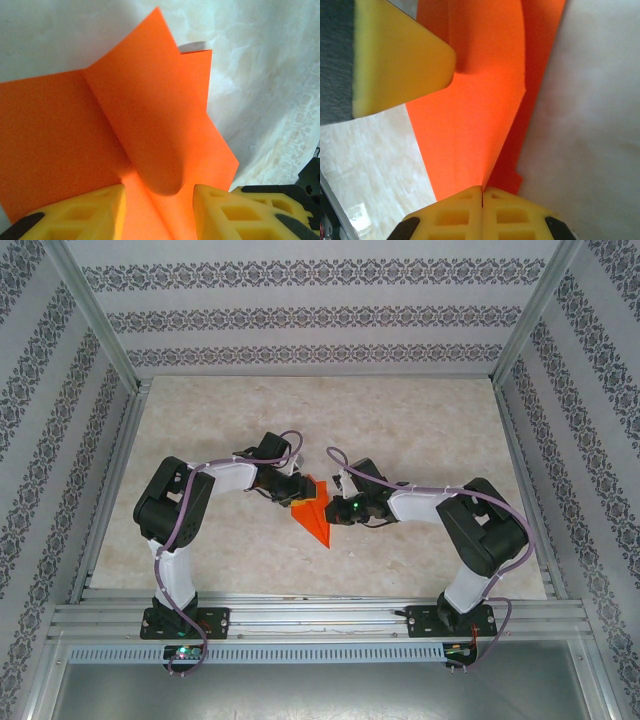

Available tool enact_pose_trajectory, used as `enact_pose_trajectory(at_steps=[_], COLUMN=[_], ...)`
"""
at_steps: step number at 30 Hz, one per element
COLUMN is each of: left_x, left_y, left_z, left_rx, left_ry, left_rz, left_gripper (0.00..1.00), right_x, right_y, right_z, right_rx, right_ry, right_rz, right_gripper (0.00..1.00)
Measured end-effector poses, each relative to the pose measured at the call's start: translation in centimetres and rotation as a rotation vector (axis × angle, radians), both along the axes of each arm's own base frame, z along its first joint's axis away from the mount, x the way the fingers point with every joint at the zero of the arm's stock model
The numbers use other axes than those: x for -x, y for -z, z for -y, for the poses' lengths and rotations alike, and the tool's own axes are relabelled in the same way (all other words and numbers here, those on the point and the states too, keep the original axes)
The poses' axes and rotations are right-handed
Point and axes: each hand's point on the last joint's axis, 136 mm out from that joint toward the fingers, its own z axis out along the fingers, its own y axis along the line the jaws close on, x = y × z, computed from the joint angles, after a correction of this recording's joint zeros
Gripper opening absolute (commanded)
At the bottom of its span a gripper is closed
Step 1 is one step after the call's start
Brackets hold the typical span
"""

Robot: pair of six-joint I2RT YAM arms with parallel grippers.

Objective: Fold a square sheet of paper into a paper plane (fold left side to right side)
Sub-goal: Fourth fold the wing at the center of the table.

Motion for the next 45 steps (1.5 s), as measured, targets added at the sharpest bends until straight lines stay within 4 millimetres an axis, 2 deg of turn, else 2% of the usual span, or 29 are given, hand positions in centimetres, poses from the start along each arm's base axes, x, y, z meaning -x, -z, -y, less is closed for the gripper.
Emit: enact_pose_trajectory(at_steps=[26, 33, 39, 42, 45], left_x=[0.0, -0.1, -0.4, -0.8, -1.2], left_y=[0.0, -0.2, -1.0, -2.1, -3.8], left_z=[0.0, 0.1, -0.1, -0.2, -0.3], left_rx=[0.000, 0.003, -0.001, -0.005, 0.000], left_ry=[0.000, 0.000, -0.010, -0.020, -0.028], left_rz=[0.001, 0.005, 0.028, 0.067, 0.116], left_gripper=[0.41, 0.47, 0.52, 0.53, 0.45], right_x=[-0.2, -0.3, -0.5, -0.5, -0.5], right_y=[1.0, 1.1, 1.1, 1.2, 1.2], right_z=[0.0, -0.1, -0.2, -0.2, -0.3], right_rx=[0.031, 0.034, 0.034, 0.034, 0.034], right_ry=[-0.010, -0.010, -0.008, -0.007, -0.007], right_rz=[-0.016, -0.023, -0.026, -0.026, -0.026], right_gripper=[0.00, 0.00, 0.00, 0.00, 0.00])
